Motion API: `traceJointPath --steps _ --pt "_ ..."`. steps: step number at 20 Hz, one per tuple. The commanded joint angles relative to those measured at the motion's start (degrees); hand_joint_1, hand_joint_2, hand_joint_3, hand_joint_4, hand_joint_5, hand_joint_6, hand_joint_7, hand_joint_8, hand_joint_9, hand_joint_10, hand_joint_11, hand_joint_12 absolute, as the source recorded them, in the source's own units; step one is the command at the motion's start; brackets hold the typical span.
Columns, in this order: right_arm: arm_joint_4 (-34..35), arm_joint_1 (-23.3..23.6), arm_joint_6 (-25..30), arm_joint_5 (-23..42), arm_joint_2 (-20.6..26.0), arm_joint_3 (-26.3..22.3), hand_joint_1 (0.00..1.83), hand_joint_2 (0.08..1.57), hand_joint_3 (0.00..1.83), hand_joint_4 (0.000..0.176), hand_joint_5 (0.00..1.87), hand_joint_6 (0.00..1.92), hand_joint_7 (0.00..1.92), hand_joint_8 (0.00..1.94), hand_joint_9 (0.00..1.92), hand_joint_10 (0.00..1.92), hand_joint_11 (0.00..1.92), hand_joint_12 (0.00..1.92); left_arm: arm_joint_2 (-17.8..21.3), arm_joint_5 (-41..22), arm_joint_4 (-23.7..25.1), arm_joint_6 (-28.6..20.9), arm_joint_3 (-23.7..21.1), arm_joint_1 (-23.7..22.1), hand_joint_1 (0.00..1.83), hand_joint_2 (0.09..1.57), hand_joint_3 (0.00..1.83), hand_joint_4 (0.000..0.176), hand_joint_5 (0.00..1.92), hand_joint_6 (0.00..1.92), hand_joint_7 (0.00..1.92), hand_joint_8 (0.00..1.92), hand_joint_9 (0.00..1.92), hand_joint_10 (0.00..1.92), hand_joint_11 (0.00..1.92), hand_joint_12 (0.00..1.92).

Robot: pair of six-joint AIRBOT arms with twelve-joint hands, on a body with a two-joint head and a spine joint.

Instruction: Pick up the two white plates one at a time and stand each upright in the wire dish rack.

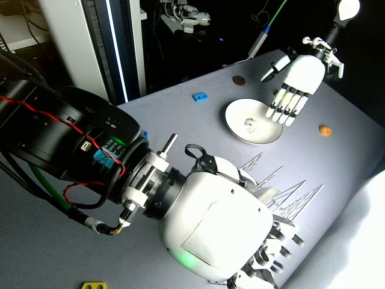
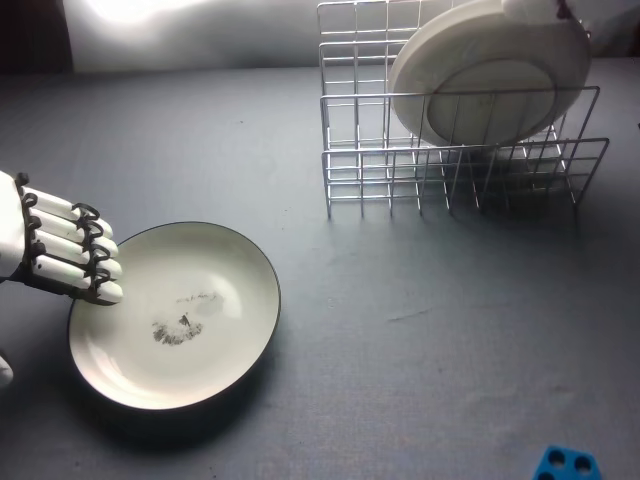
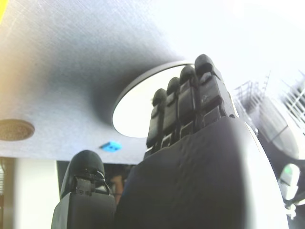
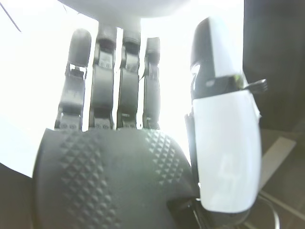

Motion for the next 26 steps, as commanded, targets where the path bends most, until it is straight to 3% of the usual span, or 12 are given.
traceJointPath --steps 1,5,9,12,14,17,21,23,26 --pt "-0.7 0.8 0.2 7.3 0.6 0.3 1.00 1.11 0.00 0.000 0.53 0.04 0.59 0.00 0.47 0.18 0.00 1.40 0.2 -0.5 -2.6 0.0 0.5 -0.1 0.00 1.15 0.00 0.000 0.11 0.00 0.09 0.00 0.07 0.00 0.00 0.16" --pt "-6.6 1.4 0.2 11.5 1.1 -0.4 1.00 1.11 0.00 0.000 0.54 0.04 0.60 0.01 0.48 0.19 0.00 1.40 0.1 -0.4 -2.6 0.0 0.4 0.2 0.00 1.17 0.00 0.000 0.09 0.00 0.07 0.00 0.05 0.00 0.00 0.10" --pt "-21.4 4.0 -0.3 15.6 3.2 -5.4 1.01 1.11 0.00 0.000 0.55 0.04 0.61 0.01 0.49 0.20 0.00 1.40 0.1 -0.4 -2.5 0.0 0.2 0.3 0.00 1.16 0.00 0.000 0.13 0.00 0.10 0.00 0.07 0.00 0.00 0.17" --pt "-22.8 7.2 -10.4 11.9 3.3 -9.3 0.98 1.12 0.00 0.000 0.55 0.04 0.60 0.00 0.47 0.20 0.00 1.41 0.0 -0.3 -2.4 0.0 0.2 0.7 0.00 1.17 0.00 0.000 0.13 0.00 0.11 0.00 0.08 0.00 0.00 0.17" --pt "-27.6 7.8 -12.1 11.7 2.7 -11.5 1.02 1.10 0.00 0.000 0.57 0.05 0.61 0.01 0.47 0.20 0.00 1.41 -0.1 -0.3 -2.3 0.0 0.0 1.5 0.00 1.16 0.00 0.000 0.13 0.00 0.10 0.00 0.08 0.00 0.00 0.17" --pt "-29.3 8.0 -16.0 10.8 1.4 -14.5 1.02 1.10 0.00 0.000 0.57 0.05 0.61 0.01 0.47 0.20 0.00 1.40 -0.2 -0.2 -2.3 0.0 -0.3 2.7 0.00 1.16 0.00 0.000 0.13 0.00 0.11 0.00 0.08 0.00 0.00 0.17" --pt "-29.4 5.4 -23.2 11.4 0.4 -19.3 0.98 1.11 0.00 0.000 0.38 0.00 0.41 0.00 0.32 0.14 0.00 1.24 -0.4 -0.2 -2.3 0.0 -0.6 4.1 0.00 1.16 0.00 0.000 0.13 0.00 0.11 0.00 0.08 0.00 0.00 0.16" --pt "-29.5 3.3 -27.3 13.0 -0.3 -21.0 1.03 1.08 0.00 0.000 0.25 0.00 0.27 0.00 0.21 0.09 0.00 1.01 -0.3 -0.2 -2.3 -0.3 -0.8 4.7 0.00 1.16 0.00 0.000 0.13 0.00 0.11 0.00 0.08 0.00 0.00 0.17" --pt "-29.5 1.3 -33.5 14.1 -2.0 -22.1 1.06 0.99 0.00 0.000 0.04 0.00 0.01 0.00 0.01 0.00 0.00 0.27 -0.3 -0.2 -2.1 -0.9 -1.0 5.1 0.00 1.16 0.00 0.000 0.13 0.00 0.10 0.00 0.07 0.00 0.00 0.15"
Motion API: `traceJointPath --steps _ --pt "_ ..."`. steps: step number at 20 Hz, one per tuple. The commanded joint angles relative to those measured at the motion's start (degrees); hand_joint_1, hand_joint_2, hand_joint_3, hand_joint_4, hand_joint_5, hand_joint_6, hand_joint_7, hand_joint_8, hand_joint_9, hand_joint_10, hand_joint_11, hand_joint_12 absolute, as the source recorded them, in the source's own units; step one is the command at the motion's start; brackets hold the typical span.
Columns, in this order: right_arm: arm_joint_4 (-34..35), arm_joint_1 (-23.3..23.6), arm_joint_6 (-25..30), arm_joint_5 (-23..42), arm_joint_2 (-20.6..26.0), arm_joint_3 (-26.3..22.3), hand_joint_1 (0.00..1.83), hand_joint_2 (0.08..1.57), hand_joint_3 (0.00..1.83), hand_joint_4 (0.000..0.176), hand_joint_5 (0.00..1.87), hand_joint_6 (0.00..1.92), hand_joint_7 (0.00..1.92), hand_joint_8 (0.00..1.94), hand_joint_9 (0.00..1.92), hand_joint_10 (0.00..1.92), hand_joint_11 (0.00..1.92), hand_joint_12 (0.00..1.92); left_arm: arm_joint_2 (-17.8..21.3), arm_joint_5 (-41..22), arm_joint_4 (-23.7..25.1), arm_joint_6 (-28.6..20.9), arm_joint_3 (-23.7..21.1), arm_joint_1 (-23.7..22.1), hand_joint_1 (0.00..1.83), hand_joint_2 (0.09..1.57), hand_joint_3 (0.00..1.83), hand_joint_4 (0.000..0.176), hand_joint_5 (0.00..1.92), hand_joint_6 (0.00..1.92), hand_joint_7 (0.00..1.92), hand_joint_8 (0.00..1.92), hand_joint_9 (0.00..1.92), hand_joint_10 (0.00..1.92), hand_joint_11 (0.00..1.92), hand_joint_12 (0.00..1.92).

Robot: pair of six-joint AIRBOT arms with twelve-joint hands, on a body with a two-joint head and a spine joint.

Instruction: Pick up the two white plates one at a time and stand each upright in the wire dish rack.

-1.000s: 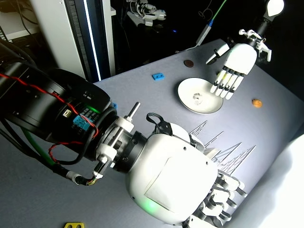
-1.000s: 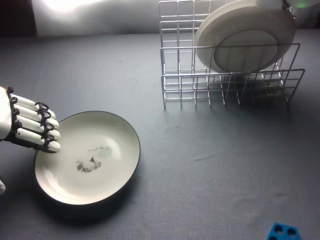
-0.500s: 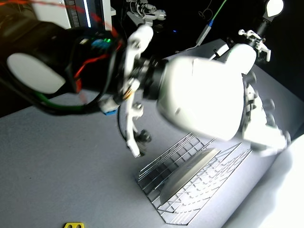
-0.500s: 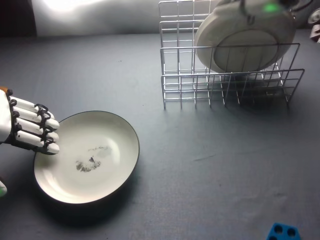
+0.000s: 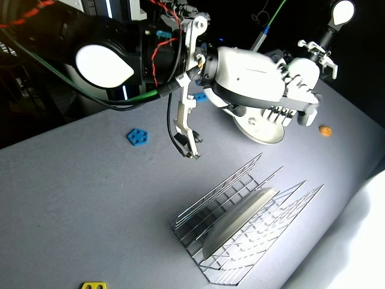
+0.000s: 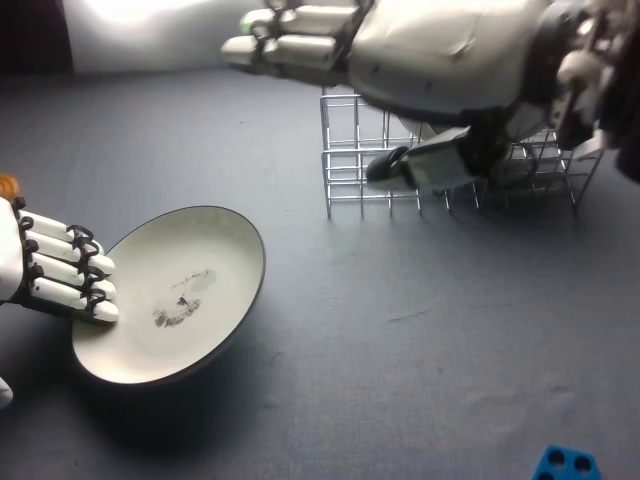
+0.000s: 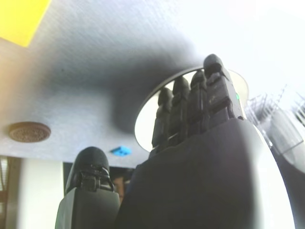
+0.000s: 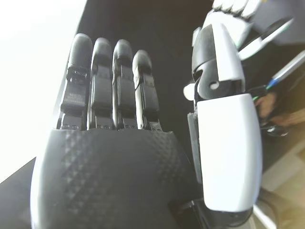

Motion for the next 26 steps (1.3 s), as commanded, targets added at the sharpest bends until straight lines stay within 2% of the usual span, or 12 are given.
traceJointPath --steps 1,3,5,7,8,11,12,13,14,16,20,26 --pt "0.1 0.4 -1.3 8.3 -0.3 -0.2 1.05 0.99 0.00 0.000 0.01 0.00 0.00 0.00 0.00 0.00 0.00 0.05 0.0 -1.9 -0.7 -0.4 -0.3 0.1 0.00 1.17 0.00 0.000 0.13 0.00 0.11 0.00 0.08 0.00 0.00 0.17" --pt "0.1 0.1 -4.8 8.9 -1.9 -0.3 1.06 1.01 0.00 0.000 0.00 0.00 0.00 0.00 0.00 0.00 0.00 0.00 0.0 -1.9 -0.5 -0.6 -0.4 0.3 0.00 1.17 0.00 0.000 0.14 0.00 0.12 0.00 0.09 0.00 0.00 0.20" --pt "0.1 0.0 -6.0 8.9 -2.9 -0.7 1.09 0.99 0.00 0.000 0.00 0.00 0.00 0.00 0.00 0.00 0.00 0.00 0.0 -1.9 -0.5 -1.0 -0.4 0.7 0.00 1.17 0.00 0.000 0.12 0.00 0.10 0.00 0.07 0.00 0.00 0.12" --pt "0.1 -0.8 -7.8 8.9 -3.9 -0.9 1.22 0.99 0.00 0.000 0.00 0.00 0.00 0.00 0.00 0.00 0.00 0.00 -0.1 -1.9 -0.5 -1.1 -0.6 1.1 0.00 1.17 0.00 0.000 0.13 0.00 0.11 0.00 0.08 0.00 0.00 0.17" --pt "0.4 -1.8 -10.0 8.9 -4.6 -1.0 1.22 0.99 0.00 0.000 0.00 0.00 0.00 0.00 0.00 0.00 0.00 0.00 -0.1 -1.9 -0.5 -1.3 -0.7 1.5 0.00 1.17 0.00 0.000 0.13 0.00 0.10 0.00 0.07 0.00 0.00 0.16" --pt "10.5 -4.4 -22.2 8.7 -7.3 -1.2 1.26 0.97 0.00 0.000 0.00 0.00 0.00 0.00 0.00 0.00 0.03 0.01 -0.3 -1.9 -0.5 -1.8 -0.8 2.4 0.00 1.17 0.00 0.000 0.15 0.00 0.14 0.00 0.11 0.00 0.00 0.23" --pt "12.4 -4.9 -23.6 8.7 -7.9 -1.2 1.24 0.94 0.02 0.000 0.00 0.00 0.00 0.00 0.00 0.00 0.01 0.22 -0.3 -1.9 -0.5 -1.9 -0.8 2.4 0.00 1.17 0.00 0.000 0.15 0.00 0.13 0.00 0.10 0.00 0.00 0.21" --pt "13.9 -5.7 -24.6 9.1 -8.8 -1.1 1.27 0.93 0.02 0.000 0.00 0.00 0.00 0.00 0.00 0.00 0.00 0.38 -0.3 -1.9 -0.5 -2.0 -0.8 2.4 0.00 1.16 0.00 0.000 0.11 0.00 0.08 0.00 0.06 0.00 0.00 0.13" --pt "14.3 -6.3 -25.6 9.6 -9.6 -1.1 1.29 0.93 0.01 0.000 0.00 0.00 0.00 0.00 0.00 0.00 0.00 0.50 -0.3 -1.9 -0.5 -2.1 -0.8 2.4 0.00 1.16 0.00 0.000 0.13 0.00 0.10 0.00 0.07 0.00 0.00 0.15" --pt "14.4 -7.7 -27.3 9.7 -11.8 -0.5 1.25 0.94 0.01 0.000 0.00 0.00 0.00 0.00 0.00 0.00 0.00 0.56 -0.4 -1.9 -0.5 -2.3 -0.8 2.5 0.00 1.17 0.00 0.000 0.13 0.00 0.10 0.00 0.07 0.00 0.00 0.13" --pt "21.5 -8.8 -32.0 8.6 -15.6 1.9 1.26 0.94 0.01 0.000 0.00 0.00 0.00 0.00 0.00 0.00 0.00 0.53 -0.6 -2.1 -0.5 -2.8 -0.8 2.8 0.00 1.16 0.00 0.000 0.13 0.00 0.11 0.00 0.08 0.00 0.00 0.18" --pt "22.5 -9.3 -32.3 8.7 -20.9 6.5 1.24 0.95 0.00 0.000 0.00 0.00 0.00 0.00 0.00 0.00 0.00 0.55 -0.7 -2.1 -0.5 -2.8 -0.8 2.8 0.00 1.16 0.00 0.000 0.14 0.00 0.13 0.00 0.10 0.00 0.00 0.22"
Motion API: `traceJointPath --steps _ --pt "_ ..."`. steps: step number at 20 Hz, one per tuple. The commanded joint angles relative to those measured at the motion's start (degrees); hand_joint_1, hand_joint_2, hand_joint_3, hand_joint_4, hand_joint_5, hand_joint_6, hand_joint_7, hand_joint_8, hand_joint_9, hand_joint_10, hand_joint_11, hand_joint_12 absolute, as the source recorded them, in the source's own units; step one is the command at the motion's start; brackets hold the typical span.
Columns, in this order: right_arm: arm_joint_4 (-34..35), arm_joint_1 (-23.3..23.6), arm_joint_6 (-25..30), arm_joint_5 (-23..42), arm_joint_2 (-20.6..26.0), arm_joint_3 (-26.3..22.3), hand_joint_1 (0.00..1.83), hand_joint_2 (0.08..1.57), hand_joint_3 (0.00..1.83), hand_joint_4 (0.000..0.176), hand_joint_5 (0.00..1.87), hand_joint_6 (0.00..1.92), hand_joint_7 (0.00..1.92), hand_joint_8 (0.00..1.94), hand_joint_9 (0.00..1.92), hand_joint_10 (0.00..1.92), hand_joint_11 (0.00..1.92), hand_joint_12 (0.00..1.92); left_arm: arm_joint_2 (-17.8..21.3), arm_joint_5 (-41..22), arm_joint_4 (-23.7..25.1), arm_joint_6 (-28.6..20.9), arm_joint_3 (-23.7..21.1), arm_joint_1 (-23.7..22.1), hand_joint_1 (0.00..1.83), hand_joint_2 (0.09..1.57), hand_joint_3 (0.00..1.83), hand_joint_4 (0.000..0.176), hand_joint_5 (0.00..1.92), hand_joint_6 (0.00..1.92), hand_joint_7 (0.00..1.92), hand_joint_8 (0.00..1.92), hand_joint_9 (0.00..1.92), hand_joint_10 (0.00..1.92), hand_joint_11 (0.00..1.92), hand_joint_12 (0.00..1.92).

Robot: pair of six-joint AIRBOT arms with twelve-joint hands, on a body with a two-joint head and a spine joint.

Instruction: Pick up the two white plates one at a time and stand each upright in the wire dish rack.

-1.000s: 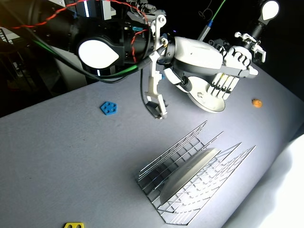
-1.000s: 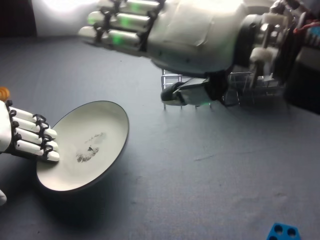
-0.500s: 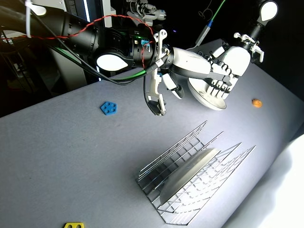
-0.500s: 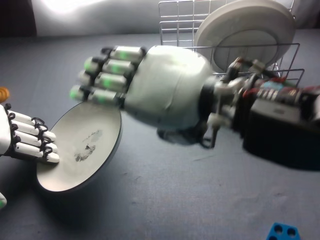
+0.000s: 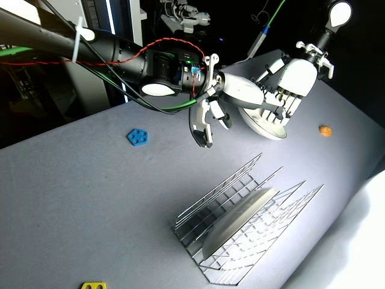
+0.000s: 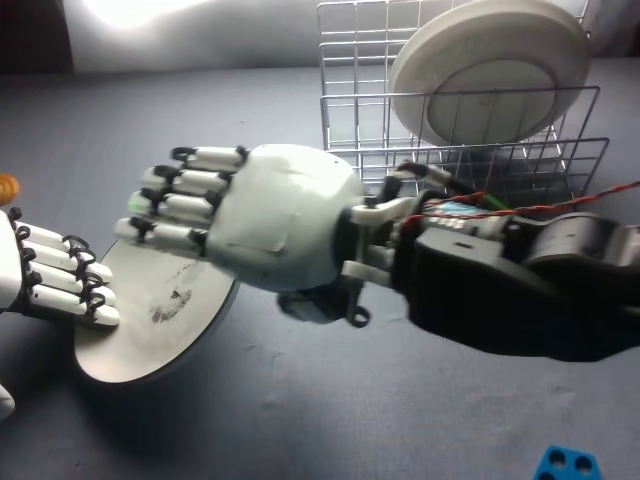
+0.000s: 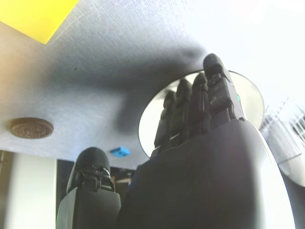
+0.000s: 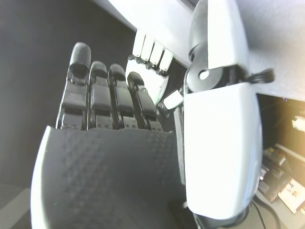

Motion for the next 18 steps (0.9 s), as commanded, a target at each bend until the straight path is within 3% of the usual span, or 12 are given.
traceJointPath --steps 1,10,12,13,14,16,18 --pt "-0.7 0.2 -0.3 6.5 -0.3 0.5 1.24 0.96 0.01 0.000 0.00 0.00 0.00 0.00 0.00 0.00 0.00 0.59 -0.6 -2.9 0.4 -0.2 -0.4 0.3 0.00 1.16 0.00 0.000 0.15 0.00 0.13 0.00 0.10 0.00 0.00 0.21" --pt "-0.4 -1.4 1.2 8.2 -6.6 6.9 1.20 1.00 0.01 0.000 0.00 0.00 0.00 0.00 0.00 0.00 0.00 0.42 -0.7 -2.9 0.4 -0.2 -0.4 0.3 0.00 1.16 0.00 0.000 0.14 0.00 0.12 0.00 0.09 0.00 0.00 0.18" --pt "-0.4 -1.6 1.8 8.4 -7.9 8.7 1.20 1.02 0.01 0.000 0.00 0.00 0.00 0.00 0.00 0.00 0.00 0.24 -0.8 -2.9 0.4 -0.2 -0.4 0.3 0.00 1.17 0.00 0.000 0.15 0.00 0.13 0.00 0.10 0.00 0.00 0.20" --pt "-0.4 -1.7 2.0 8.7 -8.4 9.3 1.18 1.04 0.01 0.000 0.00 0.00 0.00 0.00 0.00 0.00 0.01 0.02 -0.8 -2.9 0.4 -0.2 -0.4 0.3 0.00 1.17 0.00 0.000 0.14 0.00 0.11 0.00 0.09 0.00 0.00 0.19" --pt "-0.4 -1.7 2.8 9.1 -9.1 10.1 1.19 1.04 0.00 0.000 0.00 0.00 0.00 0.00 0.00 0.00 0.00 0.19 -0.8 -2.9 0.4 -0.2 -0.4 0.3 0.00 1.17 0.00 0.000 0.12 0.00 0.10 0.00 0.08 0.00 0.00 0.16" --pt "-0.4 -1.7 3.5 9.5 -9.9 10.9 1.19 1.04 0.00 0.000 0.00 0.00 0.00 0.00 0.00 0.00 0.00 0.31 -0.9 -2.9 0.4 -0.2 -0.4 0.3 0.00 1.17 0.00 0.000 0.17 0.00 0.15 0.00 0.12 0.00 0.00 0.26" --pt "-0.4 -1.8 3.5 9.8 -10.2 11.0 1.20 1.04 0.00 0.000 0.00 0.00 0.00 0.00 0.00 0.00 0.00 0.52 -0.9 -2.9 0.4 -0.2 -0.4 0.3 0.00 1.17 0.00 0.000 0.12 0.00 0.10 0.00 0.08 0.00 0.00 0.15"
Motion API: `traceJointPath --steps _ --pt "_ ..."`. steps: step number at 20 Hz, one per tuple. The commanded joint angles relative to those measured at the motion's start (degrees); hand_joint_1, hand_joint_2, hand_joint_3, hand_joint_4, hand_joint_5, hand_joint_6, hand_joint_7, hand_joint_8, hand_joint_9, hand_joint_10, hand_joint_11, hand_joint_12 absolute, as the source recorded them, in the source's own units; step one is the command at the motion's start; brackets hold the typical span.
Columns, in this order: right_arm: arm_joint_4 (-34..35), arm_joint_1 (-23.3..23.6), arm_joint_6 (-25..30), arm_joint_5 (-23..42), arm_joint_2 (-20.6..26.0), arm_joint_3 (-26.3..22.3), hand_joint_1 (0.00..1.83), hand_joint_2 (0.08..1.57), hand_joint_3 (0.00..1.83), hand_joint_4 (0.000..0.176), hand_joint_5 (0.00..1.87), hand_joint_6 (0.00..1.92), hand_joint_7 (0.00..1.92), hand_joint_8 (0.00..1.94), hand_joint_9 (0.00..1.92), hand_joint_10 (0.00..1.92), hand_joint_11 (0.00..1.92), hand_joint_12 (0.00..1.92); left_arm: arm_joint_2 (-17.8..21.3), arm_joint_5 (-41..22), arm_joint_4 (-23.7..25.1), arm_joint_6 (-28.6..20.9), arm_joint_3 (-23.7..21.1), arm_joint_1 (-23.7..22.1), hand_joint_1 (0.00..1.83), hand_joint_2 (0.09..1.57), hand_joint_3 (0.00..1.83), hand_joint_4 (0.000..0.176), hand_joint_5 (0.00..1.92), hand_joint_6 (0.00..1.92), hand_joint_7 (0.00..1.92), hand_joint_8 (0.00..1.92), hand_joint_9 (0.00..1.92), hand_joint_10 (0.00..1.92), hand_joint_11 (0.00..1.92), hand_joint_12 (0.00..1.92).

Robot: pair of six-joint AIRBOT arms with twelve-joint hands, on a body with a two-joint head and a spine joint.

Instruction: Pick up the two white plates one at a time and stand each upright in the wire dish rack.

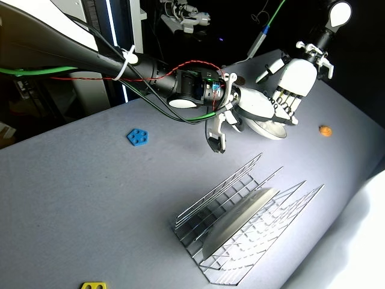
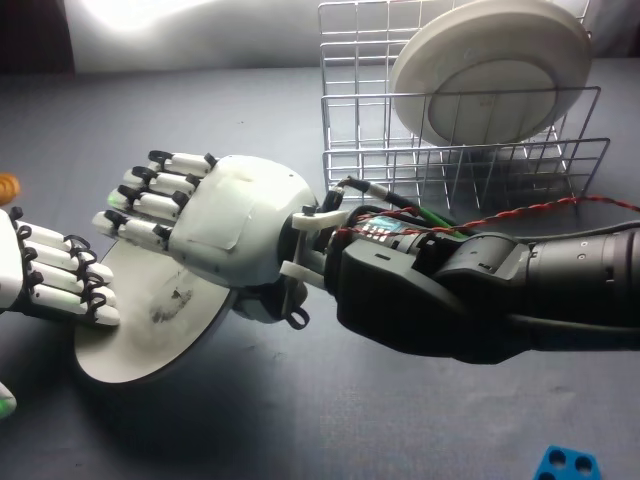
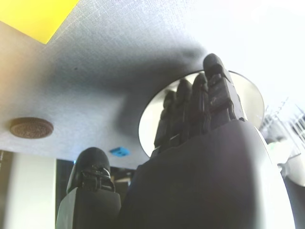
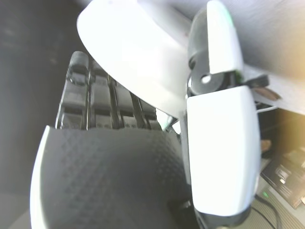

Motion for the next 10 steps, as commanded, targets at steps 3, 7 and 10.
traceJointPath --steps 3,7,10 --pt "-1.3 -0.1 0.3 6.6 -0.1 -0.2 1.24 1.04 0.00 0.000 0.15 0.03 0.13 0.03 0.13 0.05 0.00 0.86 -0.8 -2.8 0.4 -0.2 -0.4 0.3 0.00 1.16 0.00 0.000 0.13 0.00 0.12 0.00 0.09 0.00 0.00 0.18" --pt "-1.3 -0.3 0.3 7.0 0.3 -0.2 1.23 1.08 0.00 0.000 0.43 0.07 0.44 0.05 0.38 0.15 0.00 1.34 -0.8 -2.8 0.4 -0.2 -0.3 0.3 0.00 1.16 0.00 0.000 0.14 0.00 0.12 0.00 0.09 0.00 0.00 0.19" --pt "-1.3 -0.3 0.3 7.2 0.9 -0.5 1.23 1.12 0.00 0.000 0.71 0.09 0.74 0.05 0.65 0.20 0.16 1.38 -0.8 -2.8 0.4 -0.3 -0.3 0.3 0.00 1.17 0.00 0.000 0.13 0.00 0.11 0.00 0.08 0.00 0.00 0.17"
